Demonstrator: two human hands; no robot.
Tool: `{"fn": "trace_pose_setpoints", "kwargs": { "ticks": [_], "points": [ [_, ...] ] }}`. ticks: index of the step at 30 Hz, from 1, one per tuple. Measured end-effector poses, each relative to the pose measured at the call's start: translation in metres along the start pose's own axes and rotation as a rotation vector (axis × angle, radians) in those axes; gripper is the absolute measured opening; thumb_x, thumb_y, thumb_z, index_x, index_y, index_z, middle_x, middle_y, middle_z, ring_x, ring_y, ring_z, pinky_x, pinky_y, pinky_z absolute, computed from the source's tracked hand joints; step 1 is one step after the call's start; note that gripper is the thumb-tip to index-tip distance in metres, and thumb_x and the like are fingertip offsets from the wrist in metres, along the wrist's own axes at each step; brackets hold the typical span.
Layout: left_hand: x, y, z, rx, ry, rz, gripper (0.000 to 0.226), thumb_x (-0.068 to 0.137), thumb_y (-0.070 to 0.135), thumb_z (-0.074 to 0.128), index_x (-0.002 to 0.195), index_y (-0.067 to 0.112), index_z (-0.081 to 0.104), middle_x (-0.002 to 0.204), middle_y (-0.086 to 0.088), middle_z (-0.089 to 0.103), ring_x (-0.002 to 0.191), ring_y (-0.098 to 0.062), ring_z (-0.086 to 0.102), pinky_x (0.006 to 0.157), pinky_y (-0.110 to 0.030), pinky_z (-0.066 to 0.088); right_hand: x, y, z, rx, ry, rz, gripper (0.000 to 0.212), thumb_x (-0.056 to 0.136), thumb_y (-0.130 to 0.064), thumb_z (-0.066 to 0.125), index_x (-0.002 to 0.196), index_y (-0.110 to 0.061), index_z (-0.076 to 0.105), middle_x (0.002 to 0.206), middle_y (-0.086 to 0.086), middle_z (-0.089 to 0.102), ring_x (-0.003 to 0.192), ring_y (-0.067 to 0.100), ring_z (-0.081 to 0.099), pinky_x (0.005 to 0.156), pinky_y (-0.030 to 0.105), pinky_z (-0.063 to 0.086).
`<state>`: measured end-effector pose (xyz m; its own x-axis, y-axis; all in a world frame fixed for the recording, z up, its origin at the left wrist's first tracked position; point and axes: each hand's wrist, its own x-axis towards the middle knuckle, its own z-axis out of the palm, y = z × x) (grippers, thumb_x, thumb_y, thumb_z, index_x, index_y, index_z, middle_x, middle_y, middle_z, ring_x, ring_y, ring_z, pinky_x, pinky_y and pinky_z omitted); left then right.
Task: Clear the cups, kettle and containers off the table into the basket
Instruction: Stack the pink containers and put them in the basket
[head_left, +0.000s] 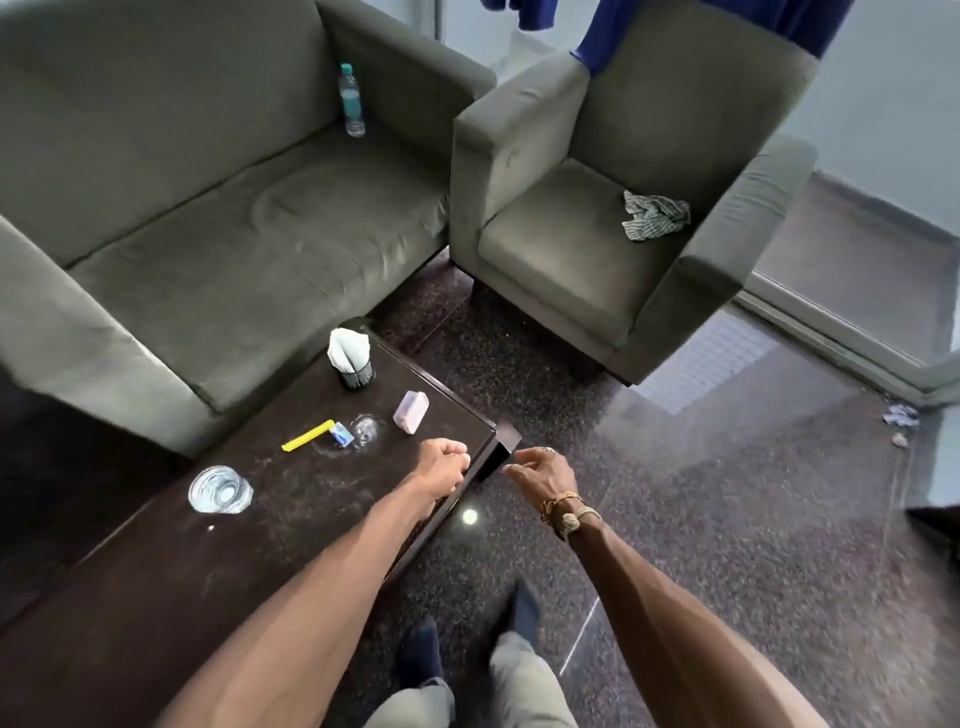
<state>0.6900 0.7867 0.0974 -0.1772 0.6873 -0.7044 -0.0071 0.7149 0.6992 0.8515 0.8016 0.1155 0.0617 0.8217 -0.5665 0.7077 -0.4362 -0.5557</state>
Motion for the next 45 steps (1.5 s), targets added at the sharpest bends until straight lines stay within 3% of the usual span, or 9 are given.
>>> {"fn": "trace_pose_setpoints", "kwargs": {
  "ticks": [3, 7, 14, 23, 31, 34, 36, 41, 45],
  "points": [
    [0.025, 0.006, -0.013, -0.047, 0.061, -0.015, 0.017, 0.090, -0.001, 0.056, 0.104, 0.008, 0.057, 0.079, -0.005, 0.056, 0.052, -0.009, 0.045, 0.036, -0.013, 0.031, 0.032, -0.019, 0.011, -0.061, -0.068, -0.041, 0.022, 0.080, -0.024, 0.070, 0.097, -0.012, 0.077, 0.099, 0.013, 0.075, 0.099, 0.029, 0.069, 0.084, 0.032, 0.053],
    [0.062, 0.007, -0.029, -0.135, 0.192, -0.064, 0.014, 0.090, -0.001, 0.056, 0.102, 0.008, 0.059, 0.077, -0.006, 0.057, 0.053, -0.011, 0.045, 0.037, -0.014, 0.032, 0.083, -0.041, 0.029, -0.083, -0.186, -0.078, 0.036, 0.083, -0.025, 0.072, 0.118, -0.015, 0.071, 0.115, 0.004, 0.072, 0.109, 0.021, 0.066, 0.080, 0.017, 0.042],
    [0.092, 0.009, -0.020, -0.278, 0.355, -0.229, 0.018, 0.091, 0.002, 0.057, 0.107, 0.007, 0.063, 0.087, -0.010, 0.063, 0.058, -0.012, 0.050, 0.049, -0.021, 0.038, 0.147, -0.066, 0.027, -0.225, -0.347, -0.123, 0.036, 0.082, -0.022, 0.072, 0.117, -0.013, 0.070, 0.112, 0.006, 0.073, 0.102, 0.019, 0.067, 0.074, 0.015, 0.043],
    [0.108, 0.015, -0.021, -0.447, 0.493, -0.271, 0.017, 0.093, 0.004, 0.058, 0.107, 0.012, 0.064, 0.093, -0.009, 0.064, 0.063, -0.010, 0.054, 0.056, -0.020, 0.044, 0.190, -0.103, 0.046, -0.469, -0.479, -0.238, 0.039, 0.079, -0.024, 0.070, 0.117, -0.017, 0.070, 0.117, 0.008, 0.072, 0.109, 0.026, 0.066, 0.093, 0.032, 0.053],
    [0.131, -0.004, -0.044, -0.471, 0.504, -0.301, 0.018, 0.094, 0.004, 0.057, 0.109, 0.009, 0.065, 0.085, -0.009, 0.063, 0.061, -0.012, 0.053, 0.055, -0.022, 0.042, 0.176, -0.100, 0.086, -0.474, -0.533, -0.210, 0.031, 0.081, -0.025, 0.074, 0.111, -0.016, 0.072, 0.109, 0.005, 0.073, 0.104, 0.022, 0.067, 0.089, 0.028, 0.052],
    [0.146, -0.007, -0.053, -0.431, 0.483, -0.273, 0.017, 0.091, 0.003, 0.058, 0.089, 0.017, 0.066, 0.091, -0.012, 0.065, 0.072, -0.022, 0.058, 0.061, -0.025, 0.044, 0.185, -0.101, 0.097, -0.488, -0.537, -0.172, 0.031, 0.082, -0.023, 0.073, 0.112, -0.015, 0.072, 0.105, 0.004, 0.073, 0.100, 0.022, 0.067, 0.081, 0.024, 0.049],
    [0.157, -0.010, -0.057, -0.393, 0.475, -0.269, 0.023, 0.091, 0.004, 0.060, 0.077, 0.022, 0.062, 0.092, -0.012, 0.066, 0.079, -0.023, 0.059, 0.068, -0.028, 0.044, 0.192, -0.105, 0.103, -0.477, -0.516, -0.156, 0.030, 0.080, -0.021, 0.072, 0.110, -0.015, 0.072, 0.103, 0.006, 0.074, 0.098, 0.024, 0.069, 0.084, 0.028, 0.053],
    [0.180, -0.008, -0.066, -0.338, 0.461, -0.276, 0.015, 0.089, 0.009, 0.061, 0.083, 0.023, 0.063, 0.108, -0.017, 0.069, 0.091, -0.030, 0.065, 0.074, -0.029, 0.047, 0.217, -0.115, 0.116, -0.435, -0.499, -0.118, 0.028, 0.077, -0.019, 0.071, 0.105, -0.017, 0.073, 0.093, 0.007, 0.075, 0.084, 0.022, 0.070, 0.082, 0.037, 0.059],
    [0.204, -0.011, -0.070, -0.299, 0.450, -0.285, 0.012, 0.086, 0.012, 0.060, 0.083, 0.023, 0.064, 0.111, -0.013, 0.068, 0.101, -0.030, 0.065, 0.084, -0.031, 0.053, 0.249, -0.116, 0.133, -0.437, -0.471, -0.092, 0.016, 0.063, -0.030, 0.064, 0.079, -0.034, 0.067, 0.090, 0.005, 0.077, 0.085, 0.027, 0.073, 0.082, 0.044, 0.061]
  ]
}}
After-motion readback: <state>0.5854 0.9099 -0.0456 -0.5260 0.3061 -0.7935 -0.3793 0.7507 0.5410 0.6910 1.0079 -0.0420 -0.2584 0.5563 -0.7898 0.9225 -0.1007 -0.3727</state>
